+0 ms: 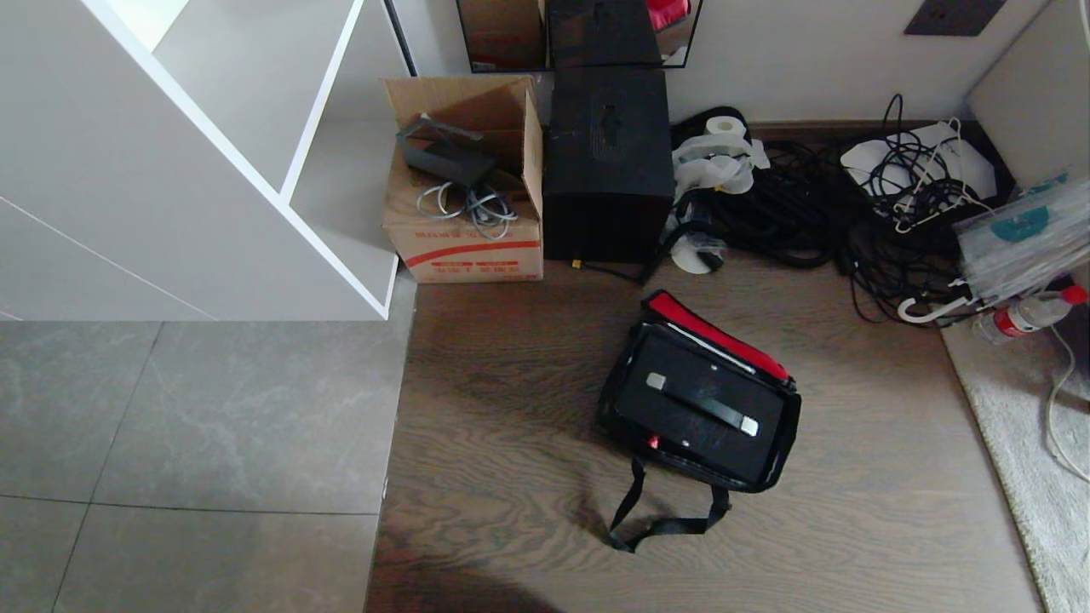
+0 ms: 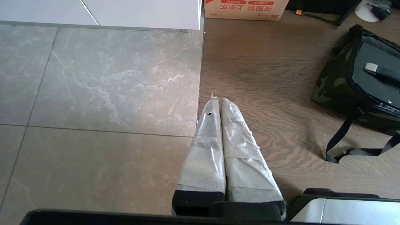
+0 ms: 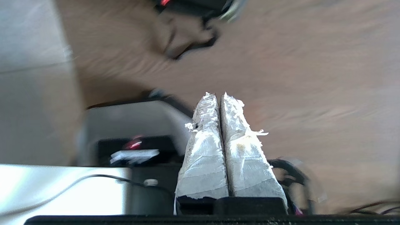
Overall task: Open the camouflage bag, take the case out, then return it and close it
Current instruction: Grip the handle
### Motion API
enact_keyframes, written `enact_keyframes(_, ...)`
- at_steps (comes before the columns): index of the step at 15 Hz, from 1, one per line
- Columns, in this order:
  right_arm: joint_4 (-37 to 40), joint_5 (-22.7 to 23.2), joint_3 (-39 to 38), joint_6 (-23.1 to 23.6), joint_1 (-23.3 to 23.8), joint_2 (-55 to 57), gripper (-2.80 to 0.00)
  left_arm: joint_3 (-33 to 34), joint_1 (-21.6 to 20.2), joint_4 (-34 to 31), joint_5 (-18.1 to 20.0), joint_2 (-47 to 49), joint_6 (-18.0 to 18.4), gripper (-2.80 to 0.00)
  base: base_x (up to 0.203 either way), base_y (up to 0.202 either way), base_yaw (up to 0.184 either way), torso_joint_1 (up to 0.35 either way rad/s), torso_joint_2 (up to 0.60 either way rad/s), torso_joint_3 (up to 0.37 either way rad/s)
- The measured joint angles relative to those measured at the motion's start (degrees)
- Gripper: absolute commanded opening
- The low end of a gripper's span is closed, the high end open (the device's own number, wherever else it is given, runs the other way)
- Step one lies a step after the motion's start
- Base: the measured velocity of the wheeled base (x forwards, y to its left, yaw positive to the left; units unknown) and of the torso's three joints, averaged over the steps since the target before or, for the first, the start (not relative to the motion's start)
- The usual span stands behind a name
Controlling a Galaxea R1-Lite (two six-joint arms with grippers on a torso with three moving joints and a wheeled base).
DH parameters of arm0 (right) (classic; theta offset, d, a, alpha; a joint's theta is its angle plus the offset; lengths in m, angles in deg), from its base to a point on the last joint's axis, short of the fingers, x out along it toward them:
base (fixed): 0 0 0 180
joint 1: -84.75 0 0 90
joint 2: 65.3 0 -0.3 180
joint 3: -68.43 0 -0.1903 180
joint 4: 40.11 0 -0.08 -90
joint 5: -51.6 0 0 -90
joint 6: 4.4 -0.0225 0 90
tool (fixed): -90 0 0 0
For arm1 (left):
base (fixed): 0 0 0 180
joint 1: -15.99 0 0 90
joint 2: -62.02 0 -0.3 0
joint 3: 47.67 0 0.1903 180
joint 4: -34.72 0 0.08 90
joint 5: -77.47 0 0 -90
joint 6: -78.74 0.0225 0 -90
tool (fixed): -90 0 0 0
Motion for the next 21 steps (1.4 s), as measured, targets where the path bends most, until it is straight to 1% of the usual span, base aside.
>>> enact_keyframes(3, -11.9, -0.4, 0.3, -8.2, -4.7, 17.3, -2.80, 0.0, 0.0, 0.0, 0.0, 0.0, 0.0, -2.80, 0.000, 0.000, 0.000, 0.000, 0.00, 0.000)
enact_keyframes(5, -22.0, -0.9, 0.5, -13.1, -6.2, 30.5, -2.80, 0.0, 0.0, 0.0, 0.0, 0.0, 0.0, -2.80, 0.000, 0.000, 0.000, 0.000, 0.00, 0.000)
enact_keyframes(7, -32.5, -1.2, 1.0, -17.0, -7.1, 43.2, -2.80, 0.0, 0.0, 0.0, 0.0, 0.0, 0.0, -2.80, 0.000, 0.000, 0.000, 0.000, 0.00, 0.000)
enact_keyframes(10, -49.7, -1.7, 2.2, -20.0, -7.7, 61.4, -2.80, 0.0, 0.0, 0.0, 0.0, 0.0, 0.0, -2.80, 0.000, 0.000, 0.000, 0.000, 0.00, 0.000)
enact_keyframes(13, -66.0, -2.1, 4.6, -21.0, -7.6, 78.0, -2.80, 0.0, 0.0, 0.0, 0.0, 0.0, 0.0, -2.80, 0.000, 0.000, 0.000, 0.000, 0.00, 0.000)
enact_keyframes(14, -69.8, -2.2, 5.9, -21.3, -7.5, 82.6, -2.80, 0.0, 0.0, 0.0, 0.0, 0.0, 0.0, -2.80, 0.000, 0.000, 0.000, 0.000, 0.00, 0.000)
enact_keyframes(16, -73.7, -2.3, 8.8, -21.4, -7.4, 90.7, -2.80, 0.0, 0.0, 0.0, 0.0, 0.0, 0.0, -2.80, 0.000, 0.000, 0.000, 0.000, 0.00, 0.000)
enact_keyframes(18, -73.9, -2.0, 10.9, -20.9, -7.6, 97.3, -2.80, 0.0, 0.0, 0.0, 0.0, 0.0, 0.0, -2.80, 0.000, 0.000, 0.000, 0.000, 0.00, 0.000)
enact_keyframes(19, -73.6, -1.8, 11.8, -20.0, -7.6, 100.2, -2.80, 0.0, 0.0, 0.0, 0.0, 0.0, 0.0, -2.80, 0.000, 0.000, 0.000, 0.000, 0.00, 0.000)
enact_keyframes(21, -73.3, -2.3, 13.2, -15.7, -7.8, 105.1, -2.80, 0.0, 0.0, 0.0, 0.0, 0.0, 0.0, -2.80, 0.000, 0.000, 0.000, 0.000, 0.00, 0.000)
